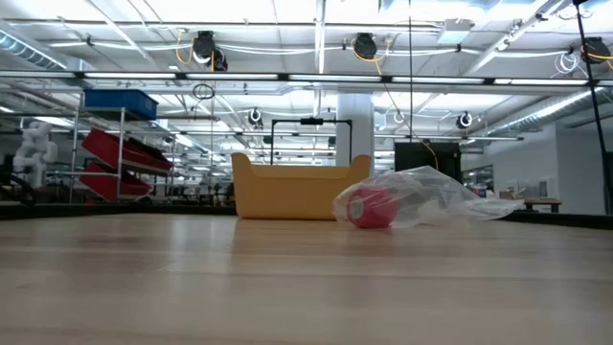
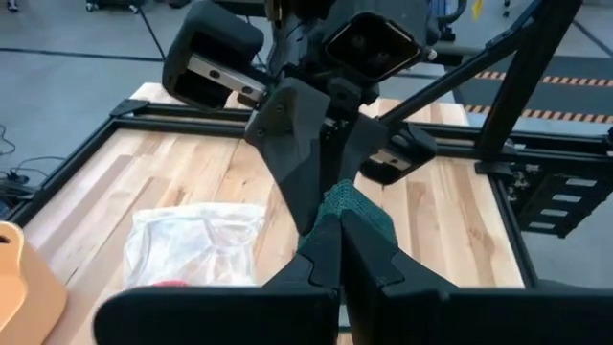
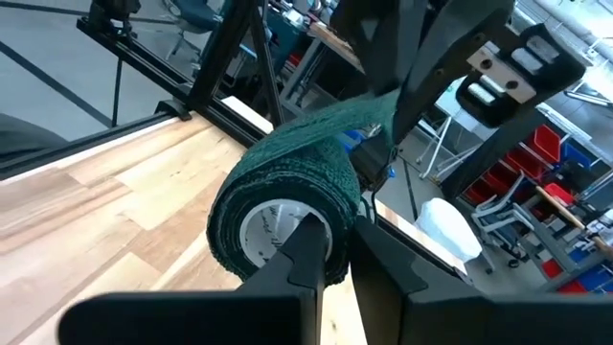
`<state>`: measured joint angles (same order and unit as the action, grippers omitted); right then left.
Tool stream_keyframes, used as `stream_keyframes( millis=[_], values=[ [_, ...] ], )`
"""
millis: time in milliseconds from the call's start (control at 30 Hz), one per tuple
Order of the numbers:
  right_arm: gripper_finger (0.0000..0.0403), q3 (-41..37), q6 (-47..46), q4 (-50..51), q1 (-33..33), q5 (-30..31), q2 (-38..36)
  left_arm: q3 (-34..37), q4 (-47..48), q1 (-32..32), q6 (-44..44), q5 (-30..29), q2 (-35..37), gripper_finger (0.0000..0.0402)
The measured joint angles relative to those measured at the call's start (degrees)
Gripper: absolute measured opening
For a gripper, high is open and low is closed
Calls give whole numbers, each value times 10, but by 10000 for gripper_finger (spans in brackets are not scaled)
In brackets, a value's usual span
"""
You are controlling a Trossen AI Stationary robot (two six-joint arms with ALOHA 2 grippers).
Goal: Roll bandage
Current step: Roll the green bandage
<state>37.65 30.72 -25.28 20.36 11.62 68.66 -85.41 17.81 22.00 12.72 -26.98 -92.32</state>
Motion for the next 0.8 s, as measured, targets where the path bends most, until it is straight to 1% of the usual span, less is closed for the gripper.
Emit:
stream_keyframes(
  millis=[200, 267, 600, 800],
  values=[
    [34, 0, 0, -1, 0, -2, 0, -1, -11, -1, -13, -6, -10, 0],
    [34, 0, 0, -1, 0, -12, 0, -1, -11, -2, -16, -9, -11, 0],
    [34, 0, 0, -1, 0, -15, 0, 0, -9, -8, -15, -9, -11, 0],
    [34, 0, 2, 0, 0, -16, 0, 9, -11, -9, -11, -10, -25, 0]
  ],
)
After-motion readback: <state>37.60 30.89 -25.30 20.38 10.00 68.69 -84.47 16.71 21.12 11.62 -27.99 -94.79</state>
